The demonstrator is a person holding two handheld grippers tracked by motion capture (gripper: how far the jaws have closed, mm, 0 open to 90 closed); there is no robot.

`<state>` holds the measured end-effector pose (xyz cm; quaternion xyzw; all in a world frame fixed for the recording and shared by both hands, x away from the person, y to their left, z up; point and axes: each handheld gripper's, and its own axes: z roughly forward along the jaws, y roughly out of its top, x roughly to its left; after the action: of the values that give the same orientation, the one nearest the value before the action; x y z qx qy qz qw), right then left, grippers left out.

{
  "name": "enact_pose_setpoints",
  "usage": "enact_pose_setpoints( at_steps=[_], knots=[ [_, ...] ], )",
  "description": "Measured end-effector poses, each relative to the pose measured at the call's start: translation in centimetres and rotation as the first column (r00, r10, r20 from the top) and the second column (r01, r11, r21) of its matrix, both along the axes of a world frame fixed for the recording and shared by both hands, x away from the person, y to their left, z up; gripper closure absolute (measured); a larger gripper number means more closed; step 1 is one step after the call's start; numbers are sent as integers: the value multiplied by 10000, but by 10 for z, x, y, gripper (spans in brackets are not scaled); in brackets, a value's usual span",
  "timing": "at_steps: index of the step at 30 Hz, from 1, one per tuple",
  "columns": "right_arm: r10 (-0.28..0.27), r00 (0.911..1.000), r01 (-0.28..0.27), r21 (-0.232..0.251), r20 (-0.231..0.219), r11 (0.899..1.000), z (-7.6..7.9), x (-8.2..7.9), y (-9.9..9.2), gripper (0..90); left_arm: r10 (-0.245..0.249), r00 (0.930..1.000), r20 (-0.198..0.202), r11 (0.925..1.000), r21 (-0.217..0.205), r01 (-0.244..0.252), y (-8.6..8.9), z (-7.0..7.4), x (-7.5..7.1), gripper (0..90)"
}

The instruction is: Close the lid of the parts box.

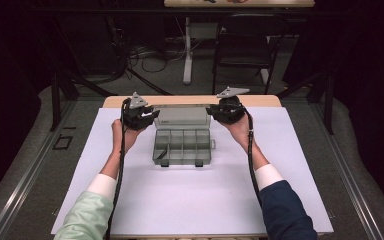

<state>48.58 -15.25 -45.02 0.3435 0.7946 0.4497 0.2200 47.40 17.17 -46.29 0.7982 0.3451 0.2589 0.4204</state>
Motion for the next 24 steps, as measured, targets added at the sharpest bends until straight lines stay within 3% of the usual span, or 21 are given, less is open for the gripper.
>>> enact_pose_setpoints(
  at_steps=[4, 13, 19, 24],
  knots=[
    [82, 9999, -80, -186, 95, 9998, 1, -4, 1, 745, -23, 9998, 219, 9995, 330, 16, -1, -1, -6, 684],
    [213, 9991, -205, -235, 369, 9995, -5, -20, -1, 743, -106, 9993, 356, 9999, 129, 101, 1, -6, -20, 687],
    [260, 9983, -247, -255, 524, 9994, -9, -28, -1, 743, -152, 9980, 619, 9992, 367, 129, 0, -9, -27, 684],
    [271, 9973, -245, -379, 688, 9990, -12, -34, -1, 745, -175, 9982, 569, 9998, 142, 167, 2, -12, -31, 676]
  ],
)
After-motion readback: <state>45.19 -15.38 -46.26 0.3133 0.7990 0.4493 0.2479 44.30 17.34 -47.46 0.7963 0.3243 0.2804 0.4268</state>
